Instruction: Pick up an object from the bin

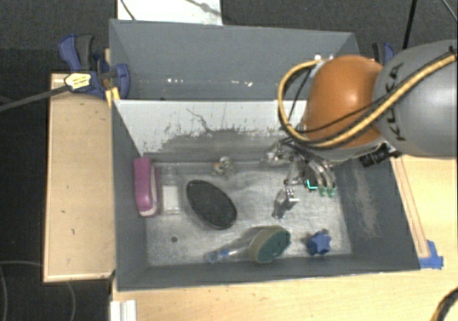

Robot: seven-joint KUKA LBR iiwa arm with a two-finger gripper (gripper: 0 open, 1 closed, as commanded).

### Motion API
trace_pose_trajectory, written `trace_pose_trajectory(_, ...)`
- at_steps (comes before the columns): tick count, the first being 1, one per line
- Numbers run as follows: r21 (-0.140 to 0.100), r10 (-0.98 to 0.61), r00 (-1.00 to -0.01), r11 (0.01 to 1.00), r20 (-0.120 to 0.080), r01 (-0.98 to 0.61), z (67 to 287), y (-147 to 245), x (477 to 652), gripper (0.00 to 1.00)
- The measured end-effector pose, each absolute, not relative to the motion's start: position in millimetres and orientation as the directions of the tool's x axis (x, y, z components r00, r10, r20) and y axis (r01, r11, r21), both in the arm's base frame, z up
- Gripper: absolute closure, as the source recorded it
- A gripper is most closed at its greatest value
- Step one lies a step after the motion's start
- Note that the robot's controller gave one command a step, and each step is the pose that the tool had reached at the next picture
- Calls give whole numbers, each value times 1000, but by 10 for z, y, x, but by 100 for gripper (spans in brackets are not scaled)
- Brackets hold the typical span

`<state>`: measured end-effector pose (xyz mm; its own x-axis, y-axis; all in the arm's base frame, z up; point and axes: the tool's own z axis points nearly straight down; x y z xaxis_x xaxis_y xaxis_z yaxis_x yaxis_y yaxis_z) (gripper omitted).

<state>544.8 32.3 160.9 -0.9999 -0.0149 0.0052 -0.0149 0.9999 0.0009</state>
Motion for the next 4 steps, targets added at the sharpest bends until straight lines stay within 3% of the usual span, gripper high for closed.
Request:
trace_pose_trajectory(1, 2, -263, -965, 965, 1, -263, 1611, 828, 4780, 0)
trace_pose_trajectory(2, 2, -432, -902, 902, 7, -432, 789, 348, 4917, 0)
trace_pose_trajectory(3, 1, -430, -903, 903, 1, -430, 809, 369, 4930, 100)
trace_pose_trajectory(4, 1, -330, -944, 944, -5, -330, 1038, 645, 4907, 100)
